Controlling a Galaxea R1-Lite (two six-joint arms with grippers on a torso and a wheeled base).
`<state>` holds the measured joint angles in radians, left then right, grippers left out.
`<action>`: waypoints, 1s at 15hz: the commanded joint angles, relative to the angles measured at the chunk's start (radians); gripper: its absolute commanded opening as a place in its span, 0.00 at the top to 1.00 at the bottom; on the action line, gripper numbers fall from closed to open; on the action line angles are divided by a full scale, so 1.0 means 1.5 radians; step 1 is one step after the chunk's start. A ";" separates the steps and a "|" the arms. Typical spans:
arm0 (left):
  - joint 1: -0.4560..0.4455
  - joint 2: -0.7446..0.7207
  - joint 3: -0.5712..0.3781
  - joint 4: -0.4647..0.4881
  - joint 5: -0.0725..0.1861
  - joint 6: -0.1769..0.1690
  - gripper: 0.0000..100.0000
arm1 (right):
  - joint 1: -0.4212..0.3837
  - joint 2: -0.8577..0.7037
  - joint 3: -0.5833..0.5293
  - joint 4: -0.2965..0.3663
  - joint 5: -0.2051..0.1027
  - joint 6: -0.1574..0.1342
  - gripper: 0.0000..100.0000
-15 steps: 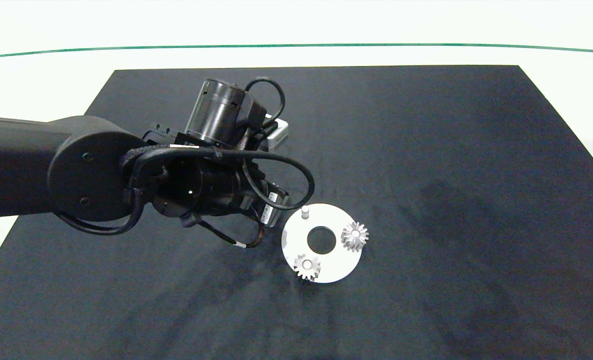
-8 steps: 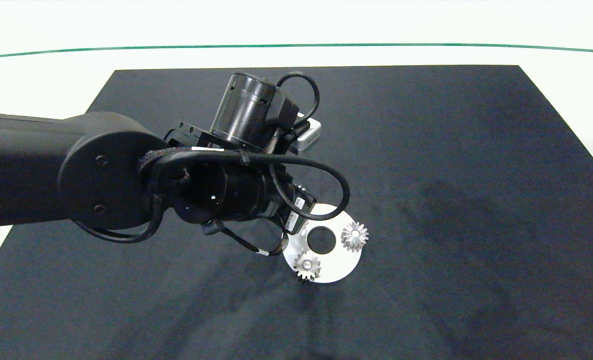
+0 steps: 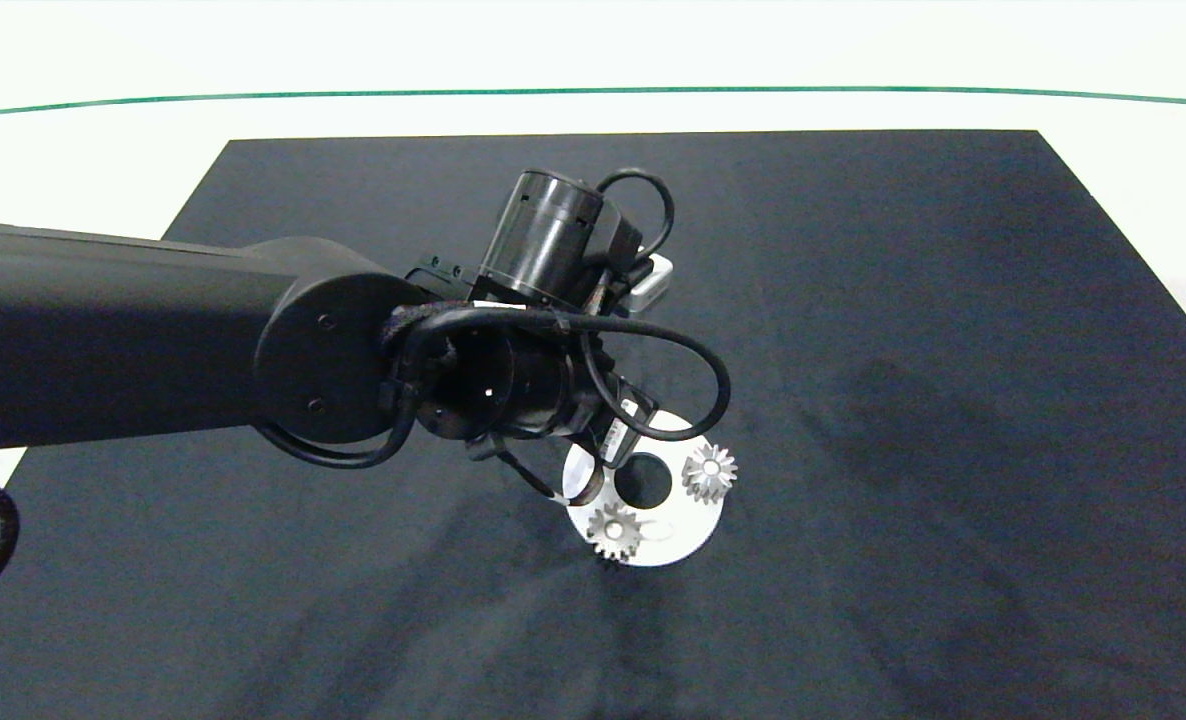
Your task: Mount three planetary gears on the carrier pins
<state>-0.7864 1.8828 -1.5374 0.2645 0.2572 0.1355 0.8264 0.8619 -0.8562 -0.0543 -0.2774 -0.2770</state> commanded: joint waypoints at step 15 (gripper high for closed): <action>-0.007 0.019 0.004 -0.002 0.001 0.000 0.78 | 0.000 -0.012 0.002 0.002 0.025 -0.001 0.00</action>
<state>-0.7957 1.9045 -1.5306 0.2572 0.2583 0.1340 0.8264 0.8436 -0.8528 -0.0496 -0.2377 -0.2770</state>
